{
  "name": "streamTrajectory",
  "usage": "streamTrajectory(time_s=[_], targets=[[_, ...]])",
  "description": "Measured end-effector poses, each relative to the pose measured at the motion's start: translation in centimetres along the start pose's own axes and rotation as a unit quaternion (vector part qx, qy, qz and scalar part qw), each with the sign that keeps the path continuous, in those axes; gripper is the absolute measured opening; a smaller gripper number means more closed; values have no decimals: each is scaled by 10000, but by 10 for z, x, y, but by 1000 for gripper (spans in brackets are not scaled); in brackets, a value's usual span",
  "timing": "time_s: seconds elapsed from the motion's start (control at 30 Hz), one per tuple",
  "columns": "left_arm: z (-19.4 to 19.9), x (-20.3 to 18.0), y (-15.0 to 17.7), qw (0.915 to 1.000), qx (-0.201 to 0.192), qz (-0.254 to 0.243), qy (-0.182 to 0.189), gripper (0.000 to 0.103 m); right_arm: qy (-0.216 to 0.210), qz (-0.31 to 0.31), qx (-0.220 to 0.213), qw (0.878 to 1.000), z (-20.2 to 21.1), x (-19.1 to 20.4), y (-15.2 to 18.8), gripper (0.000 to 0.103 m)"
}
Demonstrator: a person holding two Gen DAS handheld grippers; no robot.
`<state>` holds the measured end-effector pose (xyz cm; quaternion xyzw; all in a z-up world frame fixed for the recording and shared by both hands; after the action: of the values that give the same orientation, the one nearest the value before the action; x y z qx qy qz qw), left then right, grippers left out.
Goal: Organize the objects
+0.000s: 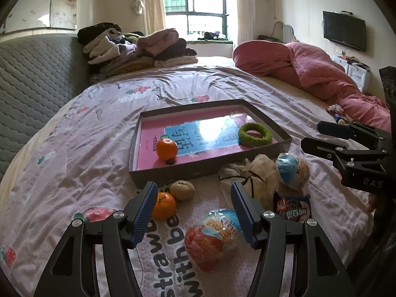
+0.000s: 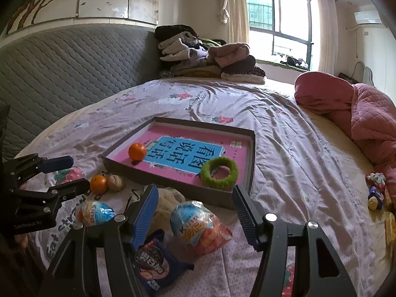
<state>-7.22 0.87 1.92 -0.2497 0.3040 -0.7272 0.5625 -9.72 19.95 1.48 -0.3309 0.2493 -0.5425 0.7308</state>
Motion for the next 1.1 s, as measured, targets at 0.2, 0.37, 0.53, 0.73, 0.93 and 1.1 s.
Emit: streamTrajectory(time_s=[0.2,0.37,0.53,0.73,0.93,1.1], targets=[[0,-6,7,9999,72,-94,-21,63,14,-58,81,9999,0,-1,8,62],[0,-6,11,9999,129,-63,6,63,21,-51,117,9999,1,-1,13,62],[-1,-8,16,9997,209,-74,40,63,35,-72,148,9999,2,-2,16,62],[-2,-7,20,9996,274,-55,103,63,31,-91,208,9997,1,-3,21,62],[-4,-9,24,9993,349,-73,125,63,29,-93,246,9996,0,-2,25,62],[-4,-12,25,9992,368,-119,131,63,23,-93,253,9996,1,-1,27,62]])
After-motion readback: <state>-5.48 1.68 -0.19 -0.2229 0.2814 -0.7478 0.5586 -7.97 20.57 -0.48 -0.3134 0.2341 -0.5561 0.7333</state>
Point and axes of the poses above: each gripper's, at about its wrist camera, not at the fingertips, and z roughly against the way its jaws point, x to its left, y to its underside, the point moved 2 cm from there along -z, roughly the way its jaws point, and after that the axes turned 5 degrees about x, right-handed, at the moved point
